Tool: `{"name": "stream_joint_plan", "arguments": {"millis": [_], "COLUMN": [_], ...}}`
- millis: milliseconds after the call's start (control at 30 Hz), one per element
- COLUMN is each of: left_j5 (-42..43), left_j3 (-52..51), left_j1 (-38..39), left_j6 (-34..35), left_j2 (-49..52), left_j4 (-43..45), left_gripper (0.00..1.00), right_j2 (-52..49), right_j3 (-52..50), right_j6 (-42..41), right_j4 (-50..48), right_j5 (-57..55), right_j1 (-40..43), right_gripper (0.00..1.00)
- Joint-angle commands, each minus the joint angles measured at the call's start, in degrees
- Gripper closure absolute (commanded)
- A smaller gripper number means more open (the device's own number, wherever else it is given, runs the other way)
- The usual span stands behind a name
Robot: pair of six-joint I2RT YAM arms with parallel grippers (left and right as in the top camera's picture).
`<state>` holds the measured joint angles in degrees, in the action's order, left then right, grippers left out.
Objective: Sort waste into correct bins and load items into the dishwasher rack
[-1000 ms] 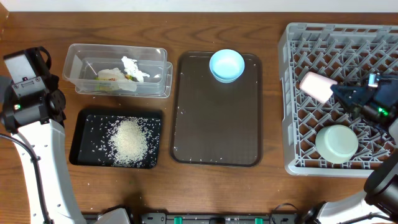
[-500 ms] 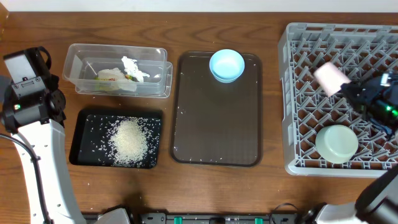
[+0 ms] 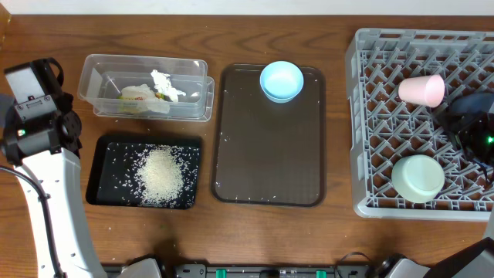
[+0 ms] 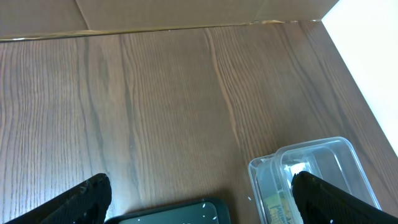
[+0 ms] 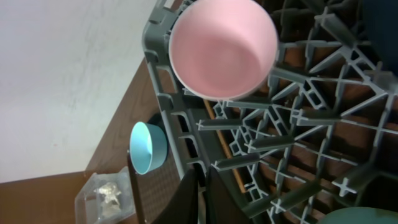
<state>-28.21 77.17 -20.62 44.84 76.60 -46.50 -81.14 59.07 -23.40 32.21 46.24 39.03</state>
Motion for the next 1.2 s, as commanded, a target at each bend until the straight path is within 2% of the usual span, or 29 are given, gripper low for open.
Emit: {"name": "stream_joint_plan", "arguments": {"millis": [0,100,200,400,567,867,967,1100,1167], "left_j5": [-0.09,-0.09,-0.09,-0.09,-0.09,-0.09,-0.09,-0.09,-0.09], "left_j3": [0.20,0.20,0.20,0.20,0.20,0.20,0.20,0.20,0.20], "left_j1": [-0.26,-0.26,-0.26,-0.26,-0.26,-0.26,-0.26,-0.26,-0.26], "left_j6": [0.26,0.26,0.24,0.26,0.26,0.24,0.24,0.26,0.24], "left_j2": [0.13,0.13,0.13,0.13,0.13,0.13,0.13,0.13,0.13], "left_j4": [-0.20,-0.20,-0.20,-0.20,-0.20,-0.20,-0.20,-0.20,-0.20], "left_gripper": [0.05,0.05,0.05,0.05,0.05,0.05,0.05,0.05,0.05], "right_j2": [0.39,0.42,0.42,0.35,-0.26,-6.34,-8.83,-10.71,-10.71], "right_j3": [-0.17,-0.17,-0.17,-0.04,0.15,0.15,0.15,0.15,0.15], "right_j6": [1.64,5.11,5.66,5.01,6.67,10.88,11.37,14.32,14.32], "right_j4": [-0.48,-2.97,-6.84,-13.92,-16.98,-18.84,-20.70,-22.56,-22.51], "right_j5": [-0.79,-0.85,-3.76,-23.80,-31.93,-35.06,-34.42,-28.13,-28.15], "right_j1": [-0.50,-2.47,-5.42,-13.33,-16.63,-17.09,-17.16,-17.68,-18.29], "right_gripper": [0.91,0.78,0.70,0.49,0.38,0.40,0.43,0.47,0.52]}}
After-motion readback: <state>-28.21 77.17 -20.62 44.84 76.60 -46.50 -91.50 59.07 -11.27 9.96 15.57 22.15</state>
